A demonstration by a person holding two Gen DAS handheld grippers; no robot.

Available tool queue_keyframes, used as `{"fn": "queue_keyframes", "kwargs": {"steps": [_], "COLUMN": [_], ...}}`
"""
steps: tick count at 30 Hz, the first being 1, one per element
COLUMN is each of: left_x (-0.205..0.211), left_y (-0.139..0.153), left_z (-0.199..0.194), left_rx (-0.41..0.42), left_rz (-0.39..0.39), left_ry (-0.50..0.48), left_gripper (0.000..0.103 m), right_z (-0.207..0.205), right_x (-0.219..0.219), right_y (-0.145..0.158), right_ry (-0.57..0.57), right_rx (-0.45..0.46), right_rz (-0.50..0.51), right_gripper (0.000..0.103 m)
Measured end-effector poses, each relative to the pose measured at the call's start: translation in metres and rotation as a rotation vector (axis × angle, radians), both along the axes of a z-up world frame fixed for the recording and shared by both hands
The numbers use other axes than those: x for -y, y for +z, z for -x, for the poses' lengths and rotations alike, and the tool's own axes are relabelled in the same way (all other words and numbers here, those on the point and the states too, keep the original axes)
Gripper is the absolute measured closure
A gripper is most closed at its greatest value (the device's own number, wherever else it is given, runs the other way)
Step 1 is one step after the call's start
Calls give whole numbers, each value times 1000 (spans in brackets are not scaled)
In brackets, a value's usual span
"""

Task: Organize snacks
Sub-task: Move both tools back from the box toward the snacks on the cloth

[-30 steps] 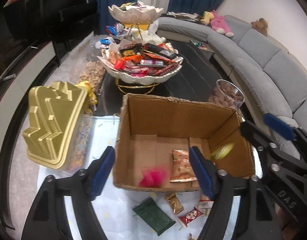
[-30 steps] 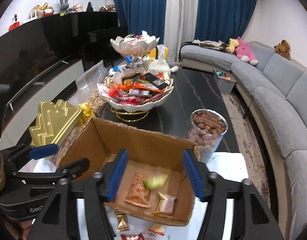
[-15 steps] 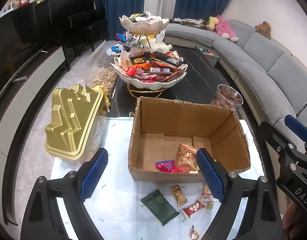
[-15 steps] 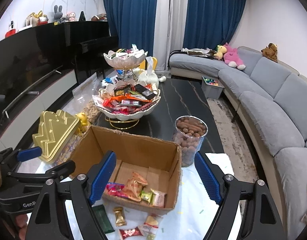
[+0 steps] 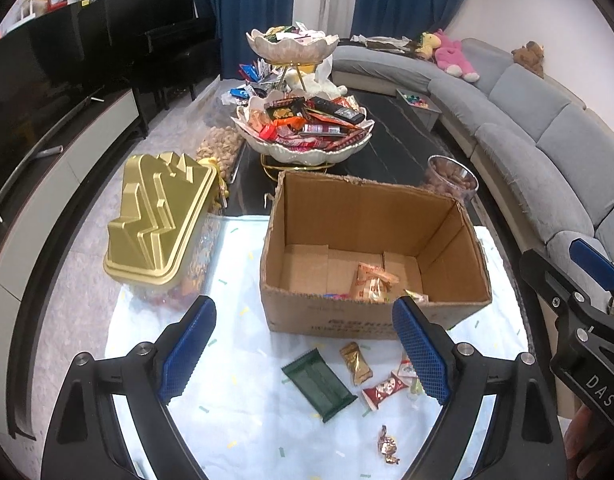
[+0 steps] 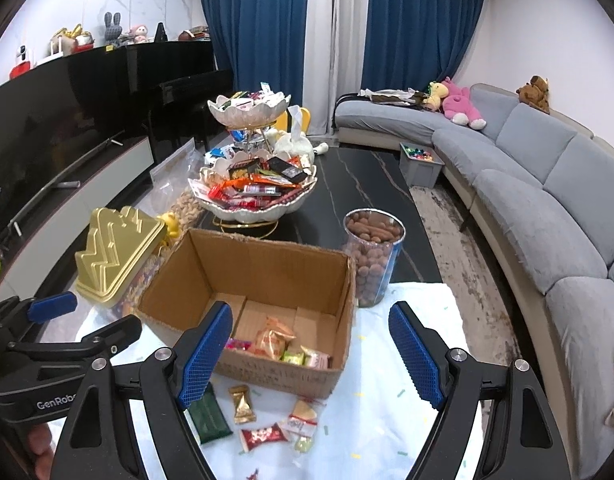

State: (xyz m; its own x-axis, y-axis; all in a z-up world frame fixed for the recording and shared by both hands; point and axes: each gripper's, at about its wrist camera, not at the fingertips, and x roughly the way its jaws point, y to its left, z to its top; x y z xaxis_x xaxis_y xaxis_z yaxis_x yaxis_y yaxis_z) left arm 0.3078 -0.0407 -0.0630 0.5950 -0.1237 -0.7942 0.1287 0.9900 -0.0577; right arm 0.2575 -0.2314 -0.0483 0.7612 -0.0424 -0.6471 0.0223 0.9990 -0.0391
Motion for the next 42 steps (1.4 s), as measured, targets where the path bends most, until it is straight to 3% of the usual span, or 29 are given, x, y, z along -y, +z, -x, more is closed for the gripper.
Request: {"fn": "queue_keyframes", "kwargs": {"steps": [29,42], "left_x": [2,-3], "left_y": [-39,-75], "left_z": [56,65], "left_rx": [-59,-142], "left_rz": [2,3], "left_ry": [-4,9], "left_gripper": [13,13], "right_z": [64,84], "right_x": [-1,-8], "right_y": [-29,-66], "right_ry": [-32,-93], "right_rx": [-10,-71], "right_rz": [25,8], "right_gripper": [22,22]}}
